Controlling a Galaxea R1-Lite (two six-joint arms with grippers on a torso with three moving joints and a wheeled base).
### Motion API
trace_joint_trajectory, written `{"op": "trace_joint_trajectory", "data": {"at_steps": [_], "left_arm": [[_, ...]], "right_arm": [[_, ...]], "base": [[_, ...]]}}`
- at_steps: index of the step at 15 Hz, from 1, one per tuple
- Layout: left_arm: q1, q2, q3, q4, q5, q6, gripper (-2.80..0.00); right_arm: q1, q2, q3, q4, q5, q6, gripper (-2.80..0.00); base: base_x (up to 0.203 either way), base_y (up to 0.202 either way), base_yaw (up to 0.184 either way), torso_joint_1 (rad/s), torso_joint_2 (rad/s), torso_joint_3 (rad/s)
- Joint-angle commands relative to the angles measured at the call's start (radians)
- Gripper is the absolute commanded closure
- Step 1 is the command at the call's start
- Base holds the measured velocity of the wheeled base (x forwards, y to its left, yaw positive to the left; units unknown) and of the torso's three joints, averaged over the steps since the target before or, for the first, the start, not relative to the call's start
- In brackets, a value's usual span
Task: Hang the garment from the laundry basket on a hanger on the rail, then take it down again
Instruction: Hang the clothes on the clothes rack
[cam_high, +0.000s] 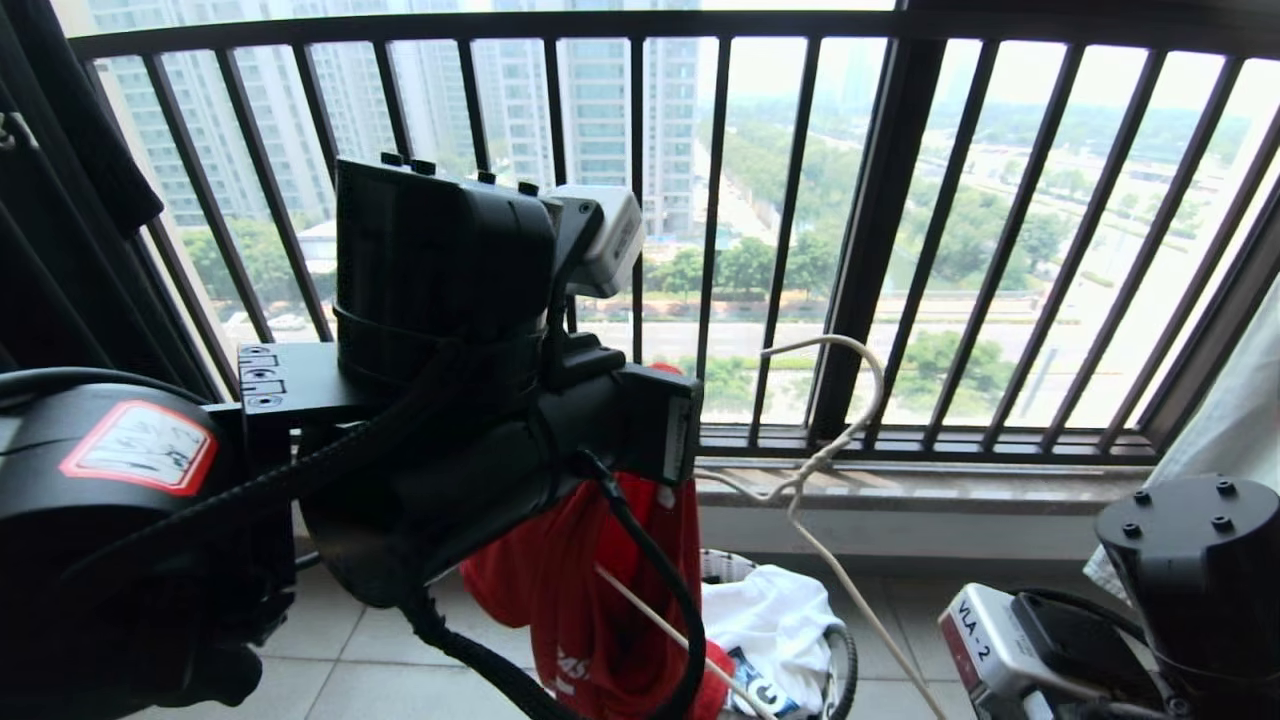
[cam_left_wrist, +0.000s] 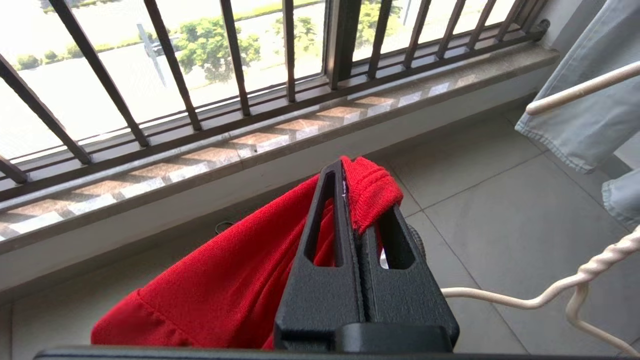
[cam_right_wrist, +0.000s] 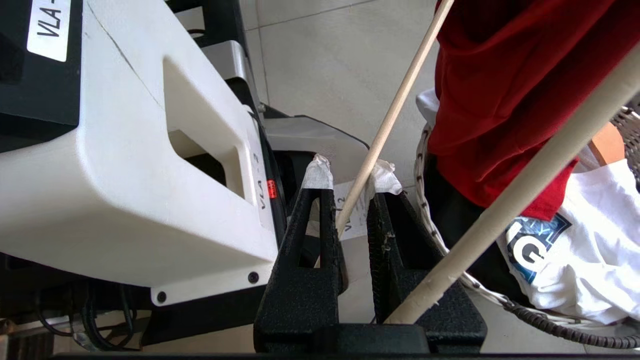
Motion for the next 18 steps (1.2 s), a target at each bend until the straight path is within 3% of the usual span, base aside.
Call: {"op": "trace_joint_trajectory", "data": {"at_steps": [1,5,8,10,15,18], "left_arm": [[-0.009,-0.03,0.012,0.0,-0.02,-0.002,0.0],[0.031,-0.11,-0.008,0.075,-0.063,0.001,0.0],[0.04,-0.137,-0.02,0.124,-0.062,0.002,0.0],[0.084,-0.134,-0.021,0.125,-0.062,0.043,0.0],[0.187,-0.112,-0.032,0.128,-0.059,0.107,0.0],[0.211,-0.11,-0.036,0.128,-0.059,0.122,0.0]], "right_arm": [[-0.055,0.003,-0.02,-0.051,0.001,0.059,0.0],[-0.186,0.036,-0.056,-0.101,-0.014,0.091,0.0],[-0.226,0.048,-0.076,-0.103,-0.017,0.09,0.0],[-0.252,0.048,-0.081,-0.103,-0.017,0.089,0.0],[-0.243,0.06,-0.061,-0.084,-0.012,0.023,0.0],[-0.211,0.063,-0.058,-0.065,-0.014,0.021,0.0]], "base": [[0.0,0.0,0.0,0.0,0.0,0.0],[0.0,0.0,0.0,0.0,0.0,0.0],[0.0,0.0,0.0,0.0,0.0,0.0],[0.0,0.0,0.0,0.0,0.0,0.0],[0.0,0.0,0.0,0.0,0.0,0.0],[0.0,0.0,0.0,0.0,0.0,0.0]]}}
